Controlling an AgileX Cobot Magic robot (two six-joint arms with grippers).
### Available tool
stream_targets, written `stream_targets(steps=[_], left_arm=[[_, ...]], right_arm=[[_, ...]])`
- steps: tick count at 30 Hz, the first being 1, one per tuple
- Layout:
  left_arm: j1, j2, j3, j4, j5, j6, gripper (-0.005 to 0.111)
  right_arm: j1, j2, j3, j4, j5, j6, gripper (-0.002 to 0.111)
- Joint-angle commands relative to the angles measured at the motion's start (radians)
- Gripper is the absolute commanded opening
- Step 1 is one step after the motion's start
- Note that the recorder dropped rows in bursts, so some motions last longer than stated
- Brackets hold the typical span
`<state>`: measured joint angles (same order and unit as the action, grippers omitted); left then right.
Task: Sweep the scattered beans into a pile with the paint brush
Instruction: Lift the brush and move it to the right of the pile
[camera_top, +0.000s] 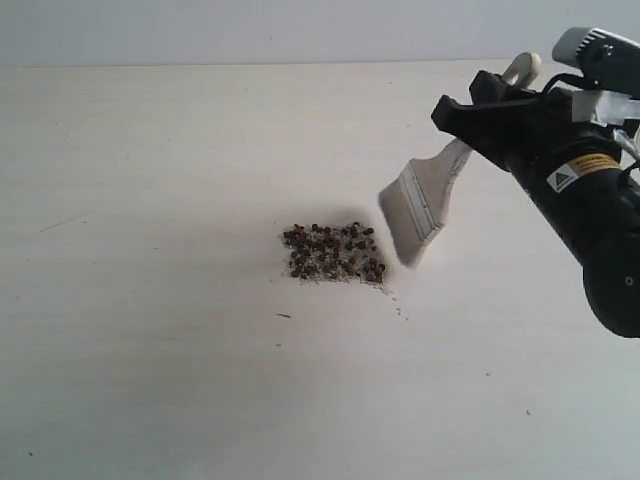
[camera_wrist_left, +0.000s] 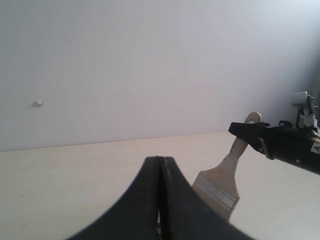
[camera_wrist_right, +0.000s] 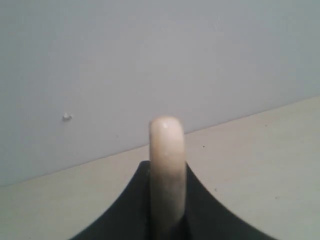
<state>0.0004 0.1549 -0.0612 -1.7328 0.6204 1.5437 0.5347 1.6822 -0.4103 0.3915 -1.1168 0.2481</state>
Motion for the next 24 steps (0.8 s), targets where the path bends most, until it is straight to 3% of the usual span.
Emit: stream_targets(steps=[1, 15, 24], left_arm=[[0.003, -0.009, 0.005, -0.012, 0.002, -0.007, 0.0], [0.003, -0.009, 0.005, -0.012, 0.002, -0.007, 0.0], [0.003, -0.009, 0.005, -0.012, 0.002, -0.007, 0.0]], right_arm=[[0.001, -0.096, 0.012, -0.02, 0.023, -0.043, 0.0], [0.001, -0.403, 0.339, 0.012, -0.038, -0.029, 0.0], [0.001, -0.402, 0.353, -0.301, -0.079, 0.0, 0.0]])
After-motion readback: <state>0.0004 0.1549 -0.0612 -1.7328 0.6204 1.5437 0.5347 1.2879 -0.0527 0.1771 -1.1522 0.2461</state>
